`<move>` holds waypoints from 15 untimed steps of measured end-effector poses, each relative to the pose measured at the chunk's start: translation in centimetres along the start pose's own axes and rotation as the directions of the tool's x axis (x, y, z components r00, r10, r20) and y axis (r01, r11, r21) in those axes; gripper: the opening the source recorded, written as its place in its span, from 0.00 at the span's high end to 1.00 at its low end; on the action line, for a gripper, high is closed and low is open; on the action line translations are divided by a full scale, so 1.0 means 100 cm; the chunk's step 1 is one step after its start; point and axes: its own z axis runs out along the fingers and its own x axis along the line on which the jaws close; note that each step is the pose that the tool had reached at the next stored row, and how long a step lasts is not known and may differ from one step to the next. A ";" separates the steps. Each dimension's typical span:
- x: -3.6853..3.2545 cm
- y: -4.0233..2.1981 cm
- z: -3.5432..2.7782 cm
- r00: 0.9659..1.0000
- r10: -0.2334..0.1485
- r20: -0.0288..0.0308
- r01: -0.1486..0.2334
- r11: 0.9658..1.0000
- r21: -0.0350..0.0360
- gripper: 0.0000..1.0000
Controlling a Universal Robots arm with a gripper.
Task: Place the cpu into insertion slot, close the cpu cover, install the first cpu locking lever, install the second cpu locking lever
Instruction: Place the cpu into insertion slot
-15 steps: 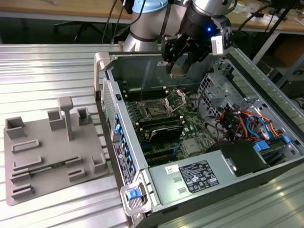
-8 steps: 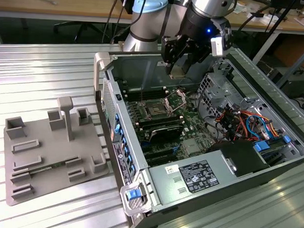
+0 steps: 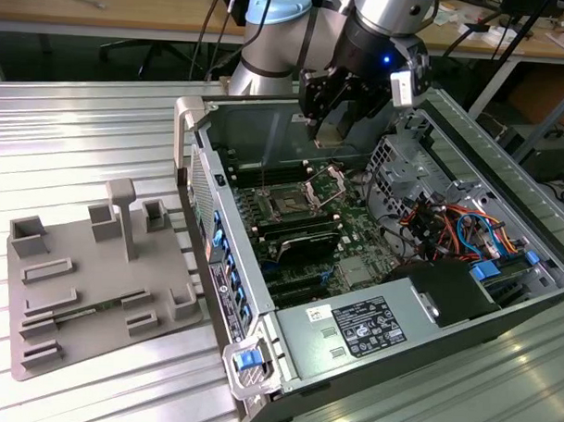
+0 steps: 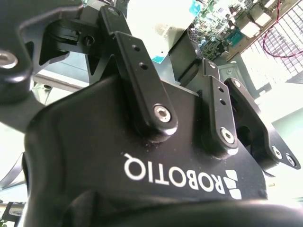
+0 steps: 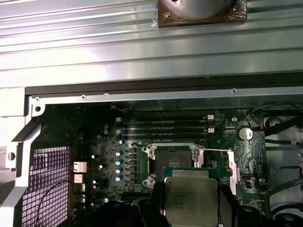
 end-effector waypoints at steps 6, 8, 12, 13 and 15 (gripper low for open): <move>0.0000 -0.0006 0.0021 1.000 0.000 0.000 0.000 1.000 0.000 0.45; -0.0001 -0.0008 0.0027 1.000 0.000 0.000 0.000 1.000 0.000 0.45; -0.0001 -0.0012 0.0038 1.000 0.000 0.000 0.000 1.000 0.000 0.45; -0.0001 -0.0012 0.0040 1.000 0.000 0.000 0.000 1.000 0.000 0.45; -0.0001 -0.0014 0.0046 1.000 0.000 0.000 0.000 1.000 0.000 0.45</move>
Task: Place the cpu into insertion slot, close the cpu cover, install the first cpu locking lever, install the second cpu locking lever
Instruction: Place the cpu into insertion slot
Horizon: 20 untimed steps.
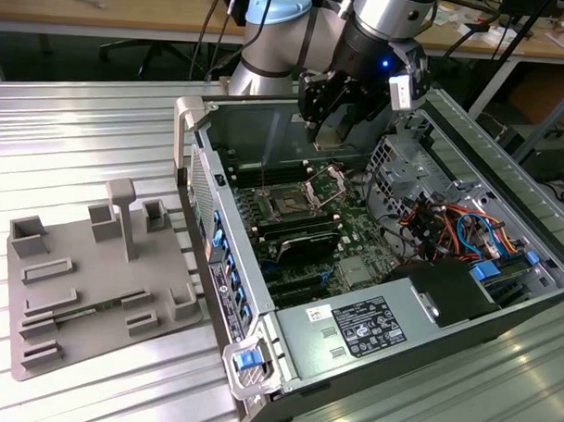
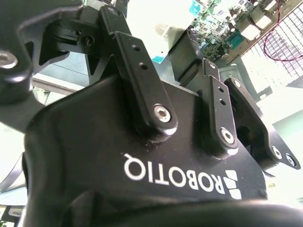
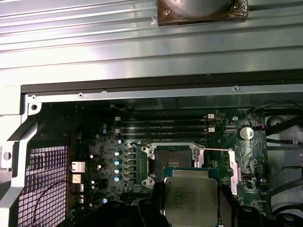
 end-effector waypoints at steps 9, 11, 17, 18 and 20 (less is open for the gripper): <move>-0.0001 -0.0007 0.0029 1.000 0.000 0.000 0.000 1.000 0.000 0.45; -0.0001 -0.0008 0.0034 1.000 0.000 0.000 0.000 1.000 0.000 0.45; -0.0001 -0.0013 0.0048 1.000 0.000 0.000 0.000 1.000 0.000 0.45; -0.0001 -0.0014 0.0050 1.000 0.000 0.000 0.000 1.000 0.000 0.45; -0.0002 -0.0016 0.0056 1.000 0.000 0.000 0.000 1.000 0.000 0.45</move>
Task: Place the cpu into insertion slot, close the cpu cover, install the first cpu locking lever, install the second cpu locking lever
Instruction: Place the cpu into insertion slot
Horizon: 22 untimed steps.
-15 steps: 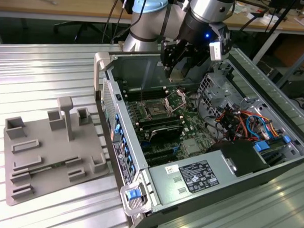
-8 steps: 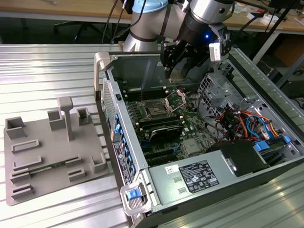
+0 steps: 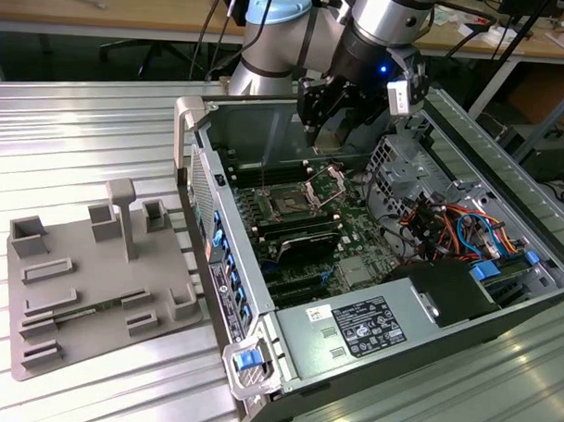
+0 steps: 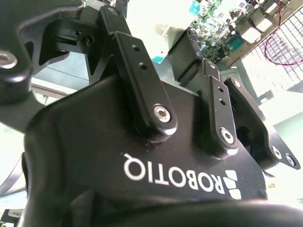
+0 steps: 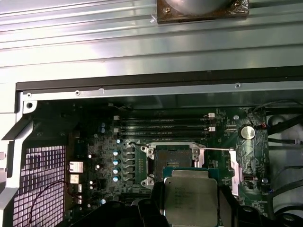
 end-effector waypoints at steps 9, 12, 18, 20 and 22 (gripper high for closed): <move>0.0000 -0.0006 0.0020 1.000 0.000 0.000 0.000 1.000 0.000 0.45; -0.0001 -0.0007 0.0026 1.000 0.000 0.000 0.000 1.000 0.000 0.45; -0.0001 -0.0011 0.0036 1.000 0.000 0.000 0.000 1.000 0.000 0.45; -0.0001 -0.0012 0.0040 1.000 0.000 0.000 0.000 1.000 0.000 0.45; -0.0001 -0.0014 0.0043 1.000 0.000 0.000 0.000 1.000 0.000 0.45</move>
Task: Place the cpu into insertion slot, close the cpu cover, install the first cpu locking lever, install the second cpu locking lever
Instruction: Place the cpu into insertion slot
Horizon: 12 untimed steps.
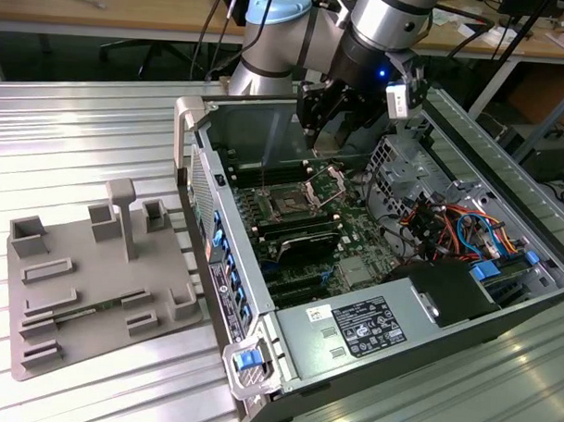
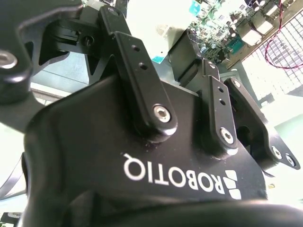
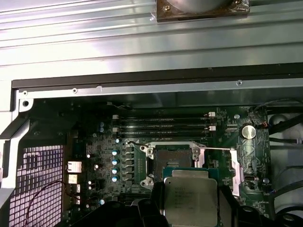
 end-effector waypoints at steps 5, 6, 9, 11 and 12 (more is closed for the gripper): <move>-0.0002 -0.0020 0.0120 1.000 0.000 0.000 0.000 1.000 0.000 0.45; -0.0003 -0.0020 0.0121 1.000 0.000 0.000 0.000 1.000 0.000 0.45; -0.0003 -0.0020 0.0123 1.000 0.000 0.000 0.000 1.000 0.000 0.45; -0.0003 -0.0020 0.0127 1.000 0.000 0.000 0.000 1.000 0.000 0.45; -0.0003 -0.0021 0.0129 1.000 0.000 0.000 0.000 1.000 0.000 0.45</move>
